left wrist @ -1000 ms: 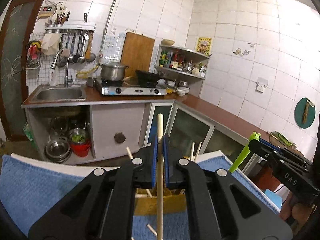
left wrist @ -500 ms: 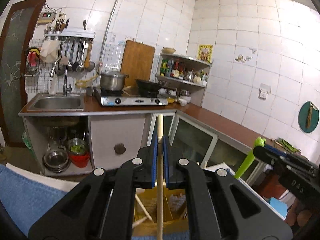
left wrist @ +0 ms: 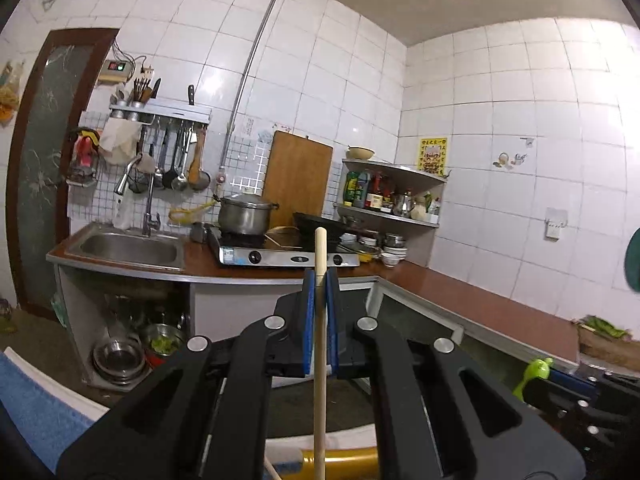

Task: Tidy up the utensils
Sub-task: 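Drop the chopstick into the holder with the left tool while the right tool releases the fork, then move both open tools back to the remaining chopsticks on the towel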

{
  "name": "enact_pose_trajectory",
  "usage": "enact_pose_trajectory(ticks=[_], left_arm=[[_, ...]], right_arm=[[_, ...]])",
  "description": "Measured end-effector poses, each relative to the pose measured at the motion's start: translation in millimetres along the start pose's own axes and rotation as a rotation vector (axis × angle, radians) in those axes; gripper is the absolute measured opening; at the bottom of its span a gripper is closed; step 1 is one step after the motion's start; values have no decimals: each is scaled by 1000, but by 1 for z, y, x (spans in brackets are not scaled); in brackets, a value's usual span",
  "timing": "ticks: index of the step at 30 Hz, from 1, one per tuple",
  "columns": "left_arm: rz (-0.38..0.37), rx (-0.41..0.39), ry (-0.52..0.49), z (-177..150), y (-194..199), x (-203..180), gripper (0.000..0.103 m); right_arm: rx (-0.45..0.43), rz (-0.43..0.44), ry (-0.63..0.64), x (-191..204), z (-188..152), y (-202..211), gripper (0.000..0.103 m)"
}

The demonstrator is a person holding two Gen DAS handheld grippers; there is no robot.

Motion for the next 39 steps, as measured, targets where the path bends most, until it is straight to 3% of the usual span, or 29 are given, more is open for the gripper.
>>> enact_pose_trajectory(ticks=[15, 24, 27, 30, 31, 32, 33, 39], left_arm=[[35, 27, -71, -54, -13, 1, 4], [25, 142, -84, -69, -1, 15, 6], [21, 192, -70, -68, 9, 24, 14], [22, 216, -61, -65, 27, 31, 32], [34, 221, -66, -63, 36, 36, 43], [41, 228, -68, -62, 44, 39, 50], [45, 232, -68, -62, 51, 41, 53], [107, 276, -87, -66, 105, 62, 78]], right_arm=[[108, 15, 6, 3, -31, -30, 18], [221, 46, -25, 3, -59, -48, 18], [244, 59, -35, 5, -66, -52, 19], [253, 55, -25, 7, -73, -52, 19], [250, 50, -24, 6, -74, -51, 23], [243, 48, -28, 5, -75, -48, 33], [236, 49, -32, 4, -75, -44, 37], [211, 63, -51, -3, -79, -14, 43]])
Point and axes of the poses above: each gripper's, at about its wrist camera, not at the fingertips, and y roughly against the way its jaws point, x to its left, z to its top, the point moved 5 cm from there along -y, roughly the way its jaws point
